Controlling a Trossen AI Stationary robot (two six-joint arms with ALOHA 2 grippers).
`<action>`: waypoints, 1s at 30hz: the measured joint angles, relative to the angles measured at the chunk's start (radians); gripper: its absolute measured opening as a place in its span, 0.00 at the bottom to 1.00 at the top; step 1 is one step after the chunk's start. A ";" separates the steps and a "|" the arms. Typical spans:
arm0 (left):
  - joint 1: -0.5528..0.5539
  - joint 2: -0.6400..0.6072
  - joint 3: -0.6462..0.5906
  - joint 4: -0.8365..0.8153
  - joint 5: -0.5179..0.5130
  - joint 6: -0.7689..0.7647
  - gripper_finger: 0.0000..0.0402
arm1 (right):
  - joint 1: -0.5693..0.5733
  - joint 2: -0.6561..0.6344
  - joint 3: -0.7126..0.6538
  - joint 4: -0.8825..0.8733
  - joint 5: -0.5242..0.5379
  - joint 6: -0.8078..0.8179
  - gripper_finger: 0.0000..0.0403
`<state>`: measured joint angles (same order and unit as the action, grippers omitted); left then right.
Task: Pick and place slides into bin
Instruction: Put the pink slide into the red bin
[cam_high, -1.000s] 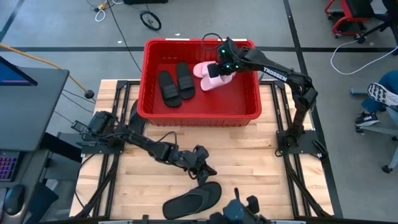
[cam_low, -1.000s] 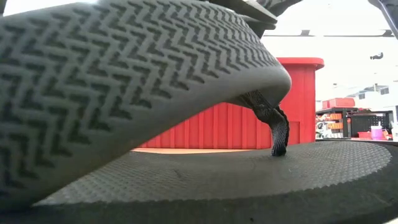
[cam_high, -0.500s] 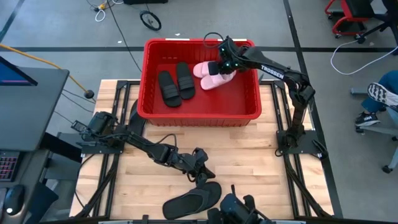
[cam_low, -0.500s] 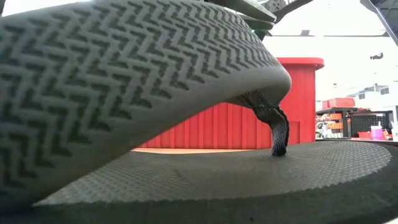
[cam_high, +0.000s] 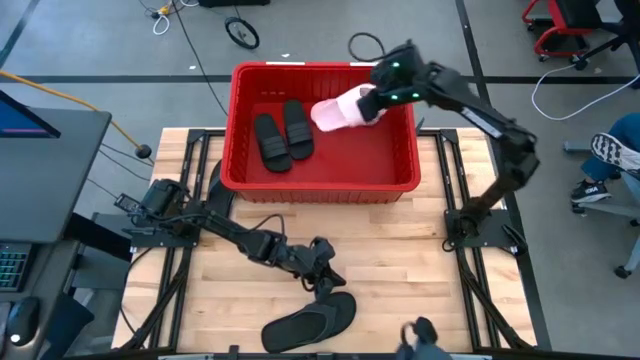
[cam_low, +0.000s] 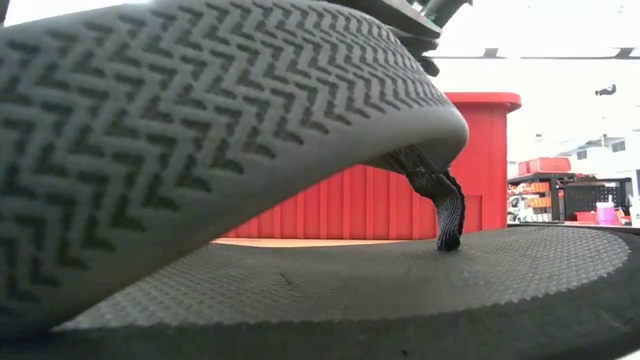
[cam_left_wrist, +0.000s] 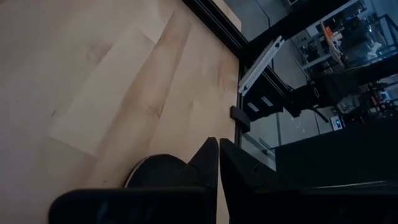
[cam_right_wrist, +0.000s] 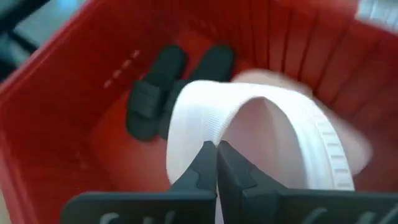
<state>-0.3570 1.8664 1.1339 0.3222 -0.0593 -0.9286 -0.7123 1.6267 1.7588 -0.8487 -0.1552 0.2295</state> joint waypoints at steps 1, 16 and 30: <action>0.003 0.000 0.000 0.000 -0.001 -0.002 0.06 | 0.000 -0.026 0.000 -0.014 -0.008 -0.084 0.00; 0.163 -0.081 0.074 0.126 -0.003 0.201 0.08 | 0.073 -0.252 0.000 -0.357 -0.108 -0.712 0.00; 0.386 -0.136 0.594 -0.463 -0.391 0.811 0.38 | 0.153 -0.295 0.000 -0.370 -0.017 -0.910 0.00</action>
<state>0.0289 1.7299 1.7278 -0.1403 -0.4501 -0.1175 -0.5591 1.3319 1.7588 -1.2186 -0.1718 -0.6805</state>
